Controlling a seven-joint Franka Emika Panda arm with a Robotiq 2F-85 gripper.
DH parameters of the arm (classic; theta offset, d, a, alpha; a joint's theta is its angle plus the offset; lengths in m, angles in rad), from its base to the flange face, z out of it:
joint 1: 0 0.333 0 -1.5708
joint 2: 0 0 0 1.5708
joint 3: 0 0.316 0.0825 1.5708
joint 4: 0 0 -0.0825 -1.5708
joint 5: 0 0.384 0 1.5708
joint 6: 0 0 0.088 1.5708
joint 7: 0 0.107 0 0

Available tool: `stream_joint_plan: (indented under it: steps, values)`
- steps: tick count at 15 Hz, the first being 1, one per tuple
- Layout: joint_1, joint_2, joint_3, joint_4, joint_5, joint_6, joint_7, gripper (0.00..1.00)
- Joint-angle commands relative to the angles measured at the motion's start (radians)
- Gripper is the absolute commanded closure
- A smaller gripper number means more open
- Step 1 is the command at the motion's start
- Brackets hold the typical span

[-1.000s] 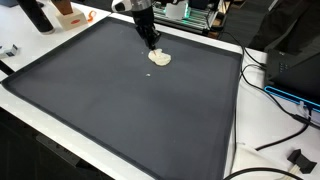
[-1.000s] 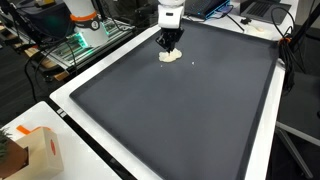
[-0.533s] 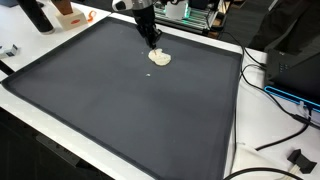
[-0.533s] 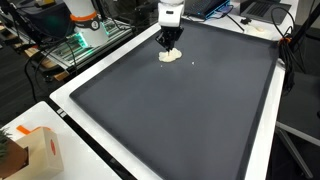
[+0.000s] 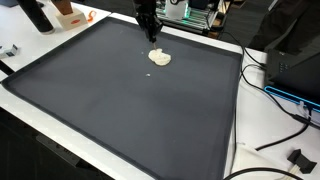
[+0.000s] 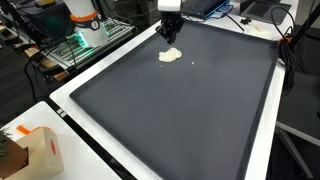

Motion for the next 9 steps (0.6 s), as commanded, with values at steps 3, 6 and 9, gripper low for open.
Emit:
stream_joint_plan:
  steps: [3,6,9]
  values:
    - [0.011,-0.123,-0.002,-0.038,-0.078,-0.089,0.129,0.97]
    - [0.010,-0.165,0.008,-0.036,-0.105,-0.136,0.173,0.97]
    - [0.008,-0.199,0.018,-0.036,-0.115,-0.172,0.191,0.97]
